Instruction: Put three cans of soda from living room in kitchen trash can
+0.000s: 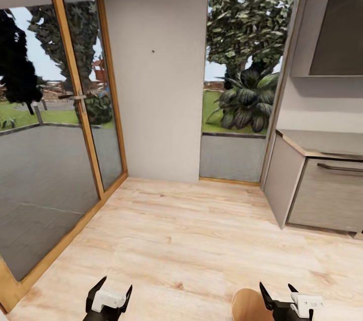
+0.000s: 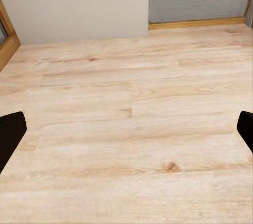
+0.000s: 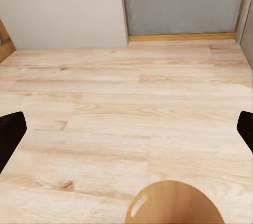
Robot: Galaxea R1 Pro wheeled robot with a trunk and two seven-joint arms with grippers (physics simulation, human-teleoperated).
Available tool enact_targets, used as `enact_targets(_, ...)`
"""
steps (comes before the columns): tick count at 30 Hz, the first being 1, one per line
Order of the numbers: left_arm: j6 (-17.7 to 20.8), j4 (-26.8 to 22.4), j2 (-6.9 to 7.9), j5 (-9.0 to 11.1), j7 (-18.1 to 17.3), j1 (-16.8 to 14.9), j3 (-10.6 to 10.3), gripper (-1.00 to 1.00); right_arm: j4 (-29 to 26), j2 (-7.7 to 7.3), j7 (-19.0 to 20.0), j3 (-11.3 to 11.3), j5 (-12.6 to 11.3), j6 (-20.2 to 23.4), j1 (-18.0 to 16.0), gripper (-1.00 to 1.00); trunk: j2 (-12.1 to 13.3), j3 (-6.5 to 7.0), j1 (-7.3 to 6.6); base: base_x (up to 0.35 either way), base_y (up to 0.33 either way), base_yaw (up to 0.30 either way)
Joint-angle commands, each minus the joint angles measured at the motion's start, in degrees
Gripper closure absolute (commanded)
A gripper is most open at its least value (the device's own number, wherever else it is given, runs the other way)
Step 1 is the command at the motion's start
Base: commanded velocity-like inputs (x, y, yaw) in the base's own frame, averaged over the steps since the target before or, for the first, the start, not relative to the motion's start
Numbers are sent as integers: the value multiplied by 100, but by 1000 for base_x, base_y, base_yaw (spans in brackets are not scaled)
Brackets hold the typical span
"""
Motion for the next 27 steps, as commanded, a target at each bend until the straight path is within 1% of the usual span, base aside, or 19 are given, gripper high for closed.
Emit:
enact_targets(1, -1, 3, 0, 0, -8, 0, 6, -100, 0, 0, 20, -2, -3, 0, -1, -100, 0, 0, 0, 272, 0, 0)
enact_targets(6, 10, 16, 0, 3, -32, 0, 23, -100, -15, -9, 50, -10, -42, -3, 3, -100, 0, 0, 0, 226, 0, 0)
enact_targets(9, 27, 28, 0, 5, -39, -5, 29, -100, -28, -38, 82, -5, -35, 17, 5, -100, 0, 0, 0, 95, 0, 0)
enact_targets(10, 36, 32, 0, 5, -40, -7, 31, -100, -33, -65, 180, -13, -42, 104, 0, -100, 0, 0, 0, 38, 0, 0)
enact_targets(12, 42, 33, 0, 5, -41, -8, 32, -100, -49, -82, 241, -23, -35, 320, -14, -100, 0, 0, 0, 28, 0, 0)
enact_targets(13, 46, 34, 0, 6, -41, -8, 34, -100, -89, -95, 282, -33, -22, 769, -41, -100, 0, 0, 0, 16, 0, 0)
enact_targets(14, 67, 31, 0, 4, -38, -9, 35, -100, -196, -148, 305, -55, -10, 1750, -190, -100, 0, 0, 0, 8, 0, 0)
enact_targets(15, 96, 33, 0, 5, -37, -9, 34, -100, -250, -236, 305, -66, -6, 2429, -419, -100, 0, 0, 0, 5, 0, 0)
enact_targets(17, 128, 34, 0, 5, -36, -9, 34, -100, -267, -360, 302, -73, -5, 3075, -735, -100, 0, 0, 0, 4, 0, 0)
enact_targets(18, 157, 35, 0, 5, -36, -9, 32, -100, -233, -508, 298, -55, -6, 3738, -1118, -100, 0, 0, 0, 2, 0, 0)
enact_targets(19, 168, 35, 0, 5, -36, -9, 31, -100, -180, -582, 289, -44, -6, 4086, -1329, -100, 0, 0, 0, 2, 0, 0)
enact_targets(20, 184, 35, 0, 5, -35, -9, 28, -100, 27, -726, 253, -27, -7, 4783, -1785, -100, 0, 0, 0, 1, 0, 0)
enact_targets(22, 194, 35, 0, 6, -35, -9, 25, -100, 388, -871, 202, -17, -7, 5434, -2311, -100, 0, 0, 0, 0, 0, 0)
enact_targets(24, 200, 34, 0, 6, -35, -9, 20, -100, 965, -1036, 157, -5, 17, 5961, -2954, -100, 0, 0, 0, 0, 0, 0)
enact_targets(25, 217, 31, 0, 6, -35, -9, 13, -100, 1841, -1247, 112, 47, 172, 6419, -3772, -100, 0, 0, 0, 0, 0, 0)
enact_targets(27, 236, 29, 0, 6, -35, -9, 7, -100, 2421, -1345, 93, 117, 391, 6590, -4231, -100, 0, 0, 0, 0, 0, 0)
